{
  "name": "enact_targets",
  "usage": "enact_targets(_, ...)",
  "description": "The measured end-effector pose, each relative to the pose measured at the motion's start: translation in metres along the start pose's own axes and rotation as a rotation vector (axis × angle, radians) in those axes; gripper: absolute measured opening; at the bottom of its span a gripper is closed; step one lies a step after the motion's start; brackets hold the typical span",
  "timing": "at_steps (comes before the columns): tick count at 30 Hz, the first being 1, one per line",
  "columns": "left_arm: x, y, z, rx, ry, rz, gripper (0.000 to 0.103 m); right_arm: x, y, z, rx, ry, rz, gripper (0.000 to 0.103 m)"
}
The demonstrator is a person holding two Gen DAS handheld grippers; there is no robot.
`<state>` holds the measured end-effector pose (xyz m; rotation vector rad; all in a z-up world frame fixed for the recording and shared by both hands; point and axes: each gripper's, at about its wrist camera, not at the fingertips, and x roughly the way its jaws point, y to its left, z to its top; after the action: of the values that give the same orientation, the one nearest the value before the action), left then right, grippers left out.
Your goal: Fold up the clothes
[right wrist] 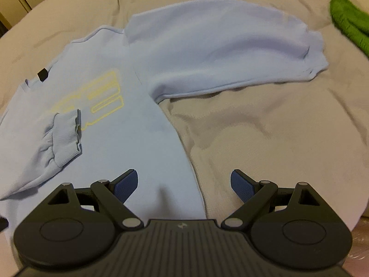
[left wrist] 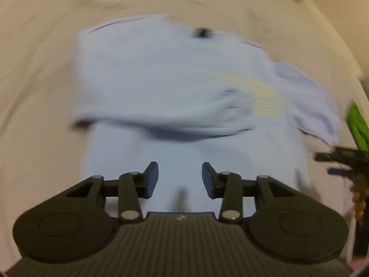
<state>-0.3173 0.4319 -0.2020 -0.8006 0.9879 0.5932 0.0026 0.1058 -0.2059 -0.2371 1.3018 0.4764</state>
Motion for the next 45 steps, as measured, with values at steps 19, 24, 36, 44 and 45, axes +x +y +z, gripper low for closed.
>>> enact_targets(19,0.006,0.065,0.049,-0.072,0.064,0.136,0.04,0.111,0.077,0.019,0.288,0.162,0.602,0.049)
enact_targets(24,0.007,0.07,0.057,-0.077,0.056,0.149,0.039,0.094,0.097,0.038,0.237,-0.011,0.671,0.011)
enact_targets(36,0.036,0.05,0.061,0.018,0.09,0.18,0.035,0.076,0.056,0.087,0.131,-0.218,0.475,0.007)
enact_targets(44,0.04,0.043,0.063,0.044,0.101,0.198,0.035,0.034,0.048,0.089,0.046,-0.35,0.485,0.005)
enact_targets(45,0.04,0.041,0.063,0.049,0.102,0.199,0.035,0.046,0.038,0.09,0.079,-0.301,0.458,0.005)
